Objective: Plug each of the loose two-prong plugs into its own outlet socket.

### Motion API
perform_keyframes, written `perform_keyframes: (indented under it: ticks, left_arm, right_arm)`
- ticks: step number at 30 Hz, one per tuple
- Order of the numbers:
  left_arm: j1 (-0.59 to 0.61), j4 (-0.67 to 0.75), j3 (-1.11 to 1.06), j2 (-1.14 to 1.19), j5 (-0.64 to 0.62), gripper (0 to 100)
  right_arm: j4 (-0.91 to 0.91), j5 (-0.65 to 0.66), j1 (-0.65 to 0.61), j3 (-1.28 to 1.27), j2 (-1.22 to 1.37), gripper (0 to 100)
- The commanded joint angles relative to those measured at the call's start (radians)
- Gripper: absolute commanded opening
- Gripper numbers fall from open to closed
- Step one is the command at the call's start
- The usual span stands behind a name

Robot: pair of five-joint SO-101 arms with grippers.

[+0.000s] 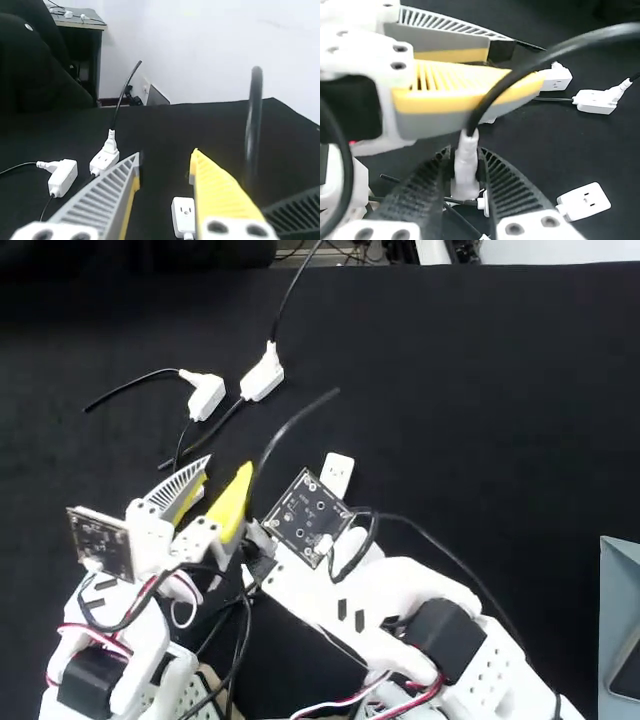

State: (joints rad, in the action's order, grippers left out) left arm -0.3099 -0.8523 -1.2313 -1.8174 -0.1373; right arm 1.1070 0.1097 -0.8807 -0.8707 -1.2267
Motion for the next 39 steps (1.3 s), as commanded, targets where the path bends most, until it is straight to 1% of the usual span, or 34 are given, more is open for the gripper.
perform_keyframes:
  ticks: [1,3,6,9,11,14,17,19,21,25,27,30,33,36,39]
  left_arm:
    - [-0.025,-0.005,0.021,-0.005,0.017,17]
    - [-0.051,-0.034,0.036,-0.005,0.023,17]
    - [-0.122,-0.081,0.048,-0.005,0.089,17]
    - [-0.17,-0.094,0.045,-0.005,0.132,17]
    - [-0.174,-0.104,0.05,-0.005,0.133,17]
    - [-0.163,-0.098,0.051,-0.005,0.132,17]
    - [-0.097,-0.091,0.051,-0.005,0.13,17]
    - [-0.027,-0.069,0.047,-0.005,0.13,17]
    - [0.074,-0.051,0.044,-0.005,0.117,17]
    - [0.315,-0.04,0.041,-0.003,0.006,17]
    - [0.39,-0.064,0.025,-0.002,0.006,17]
    - [0.404,-0.132,0.008,0.035,0.095,17]
    - [0.409,-0.184,0.018,0.132,0.189,17]
    - [0.414,-0.204,0.044,0.259,0.285,17]
    - [0.473,-0.189,0.09,0.397,0.334,17]
  right_arm:
    - [-0.023,-0.002,-0.021,-0.007,-0.01,1.1]
    - [-0.023,-0.002,-0.021,-0.016,-0.01,1.1]
    - [-0.023,-0.002,-0.021,-0.019,-0.01,1.1]
    - [-0.023,-0.002,-0.021,-0.019,-0.01,1.1]
    - [-0.015,-0.002,-0.015,-0.019,-0.01,1.1]
    - [-0.015,-0.002,0.037,-0.019,-0.01,1.1]
    - [-0.012,-0.002,0.072,-0.019,-0.01,1.1]
    - [0.0,-0.002,0.077,-0.019,-0.01,1.1]
    - [0.006,-0.011,0.08,-0.019,-0.01,1.1]
    - [0.006,-0.058,0.083,-0.024,-0.002,1.1]
    - [0.0,-0.08,0.083,-0.035,0.03,1.1]
    - [-0.003,-0.107,0.126,-0.038,0.122,1.1]
    - [-0.043,-0.127,0.198,-0.039,0.234,1.1]
    - [-0.086,-0.135,0.264,-0.039,0.335,1.1]
    - [-0.103,-0.135,0.321,-0.039,0.404,1.1]
